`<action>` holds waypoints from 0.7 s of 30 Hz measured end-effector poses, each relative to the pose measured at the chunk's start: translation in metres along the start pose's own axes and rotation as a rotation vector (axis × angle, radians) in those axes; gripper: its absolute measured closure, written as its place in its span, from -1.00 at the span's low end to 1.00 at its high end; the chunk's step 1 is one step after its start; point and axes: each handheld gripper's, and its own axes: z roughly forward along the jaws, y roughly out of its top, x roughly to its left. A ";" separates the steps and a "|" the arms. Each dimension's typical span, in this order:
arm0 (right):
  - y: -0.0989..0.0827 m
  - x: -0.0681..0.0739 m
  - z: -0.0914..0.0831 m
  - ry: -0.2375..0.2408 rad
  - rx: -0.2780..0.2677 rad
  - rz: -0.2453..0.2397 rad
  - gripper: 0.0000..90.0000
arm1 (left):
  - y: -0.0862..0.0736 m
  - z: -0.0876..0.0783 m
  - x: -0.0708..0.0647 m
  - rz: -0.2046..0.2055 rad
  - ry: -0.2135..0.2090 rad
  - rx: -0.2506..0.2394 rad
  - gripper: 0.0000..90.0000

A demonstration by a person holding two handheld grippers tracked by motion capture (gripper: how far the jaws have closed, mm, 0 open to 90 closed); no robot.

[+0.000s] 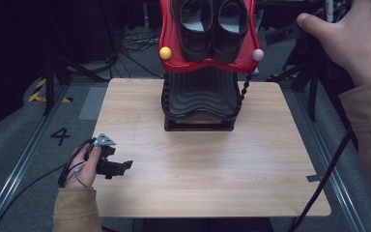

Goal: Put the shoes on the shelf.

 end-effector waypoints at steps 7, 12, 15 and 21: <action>-0.034 -0.007 0.007 0.056 0.003 -0.027 -0.12 | -0.003 -0.003 -0.001 -0.002 0.004 -0.004 -0.58; -0.089 -0.012 0.030 0.121 0.046 -0.056 -0.12 | -0.007 -0.006 -0.003 -0.005 -0.003 -0.024 -0.57; -0.110 -0.017 0.039 0.137 0.058 -0.082 -0.12 | -0.009 -0.009 -0.004 -0.007 0.003 -0.028 -0.57; -0.147 -0.029 0.051 0.156 0.050 -0.110 -0.15 | -0.012 -0.011 -0.005 -0.009 0.011 -0.047 -0.57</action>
